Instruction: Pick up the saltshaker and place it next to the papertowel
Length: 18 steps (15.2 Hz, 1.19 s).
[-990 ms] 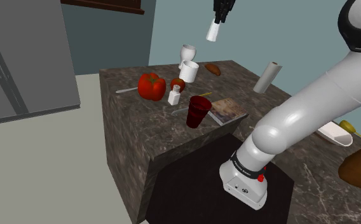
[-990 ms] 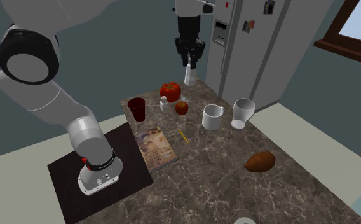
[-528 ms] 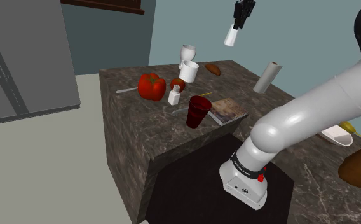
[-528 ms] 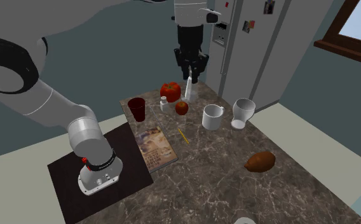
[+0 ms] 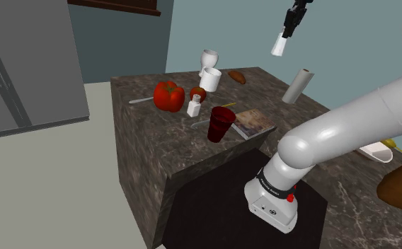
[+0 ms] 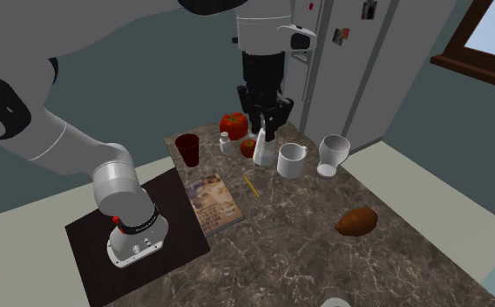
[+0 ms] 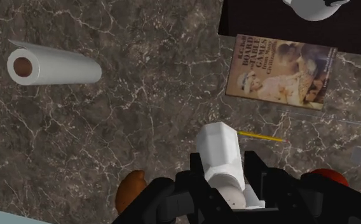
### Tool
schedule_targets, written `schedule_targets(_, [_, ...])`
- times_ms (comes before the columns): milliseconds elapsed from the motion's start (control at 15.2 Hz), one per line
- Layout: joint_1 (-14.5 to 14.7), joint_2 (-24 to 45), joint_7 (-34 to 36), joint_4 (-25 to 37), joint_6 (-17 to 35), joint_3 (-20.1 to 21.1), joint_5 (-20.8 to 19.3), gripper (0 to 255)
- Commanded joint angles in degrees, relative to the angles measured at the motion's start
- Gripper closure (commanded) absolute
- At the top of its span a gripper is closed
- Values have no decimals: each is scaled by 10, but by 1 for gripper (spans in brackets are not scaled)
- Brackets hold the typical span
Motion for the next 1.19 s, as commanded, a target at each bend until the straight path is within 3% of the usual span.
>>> schedule_targets(0, [-8,-3,-31,1,3,-22,-9,255])
schedule_targets(660, [-38,23,-181,45,25,-141,-32,255])
schedule_targets(1122, [-48,94,-307,116,46,-254,-4,255])
